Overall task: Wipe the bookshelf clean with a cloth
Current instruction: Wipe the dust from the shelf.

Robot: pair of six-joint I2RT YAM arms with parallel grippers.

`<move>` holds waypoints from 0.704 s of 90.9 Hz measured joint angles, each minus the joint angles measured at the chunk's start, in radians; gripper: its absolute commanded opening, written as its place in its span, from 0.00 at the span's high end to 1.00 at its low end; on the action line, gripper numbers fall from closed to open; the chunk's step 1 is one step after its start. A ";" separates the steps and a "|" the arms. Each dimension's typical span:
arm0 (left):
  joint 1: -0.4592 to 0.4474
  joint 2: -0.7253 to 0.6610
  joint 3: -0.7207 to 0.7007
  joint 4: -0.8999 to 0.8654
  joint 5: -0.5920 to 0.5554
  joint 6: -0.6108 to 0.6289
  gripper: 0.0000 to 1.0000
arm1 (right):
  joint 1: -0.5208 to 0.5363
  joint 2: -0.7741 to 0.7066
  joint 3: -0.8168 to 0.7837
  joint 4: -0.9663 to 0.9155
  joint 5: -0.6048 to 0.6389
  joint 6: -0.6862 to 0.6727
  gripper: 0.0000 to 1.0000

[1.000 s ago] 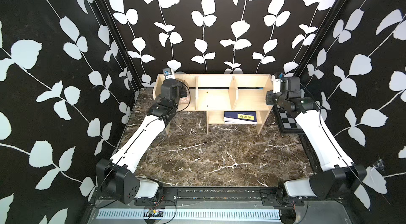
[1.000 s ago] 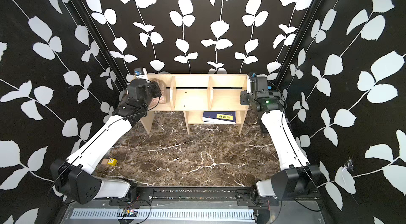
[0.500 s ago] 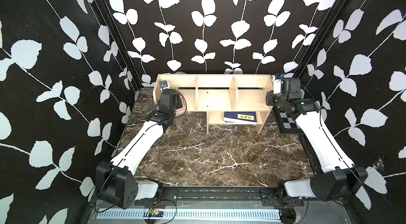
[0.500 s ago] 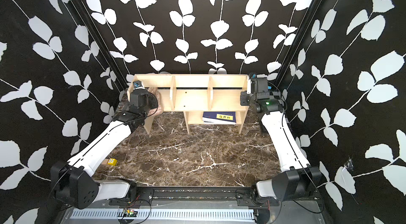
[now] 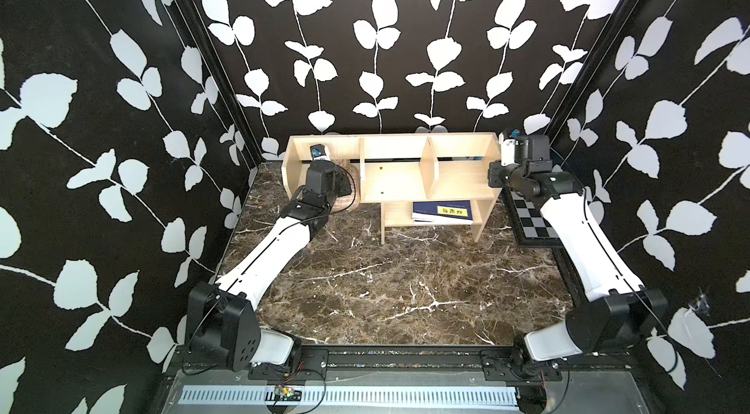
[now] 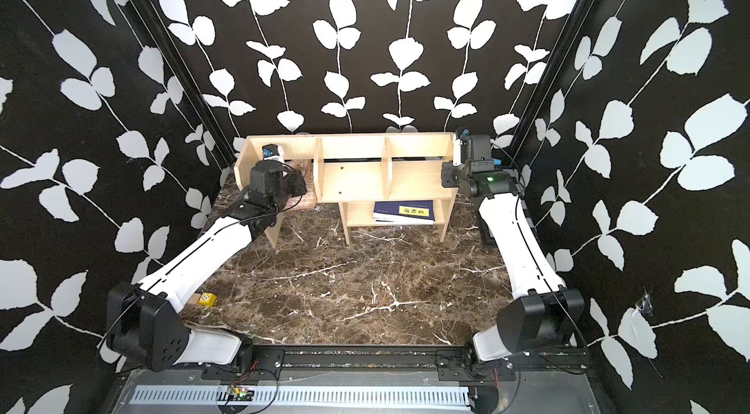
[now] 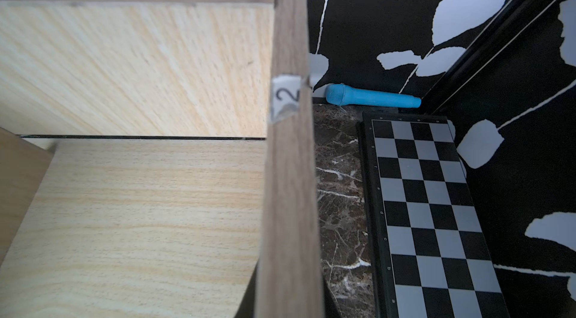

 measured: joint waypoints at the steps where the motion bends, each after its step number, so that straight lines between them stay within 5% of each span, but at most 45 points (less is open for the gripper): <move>1: 0.000 0.004 0.002 0.003 0.005 0.000 1.00 | 0.000 0.003 0.002 0.000 0.000 0.000 1.00; 29: 0.005 0.039 0.068 -0.010 -0.019 0.052 1.00 | 0.002 -0.047 -0.078 0.060 -0.006 0.010 1.00; 64: 0.016 -0.159 0.063 -0.072 -0.139 0.108 1.00 | 0.007 -0.129 -0.176 0.113 0.019 0.034 1.00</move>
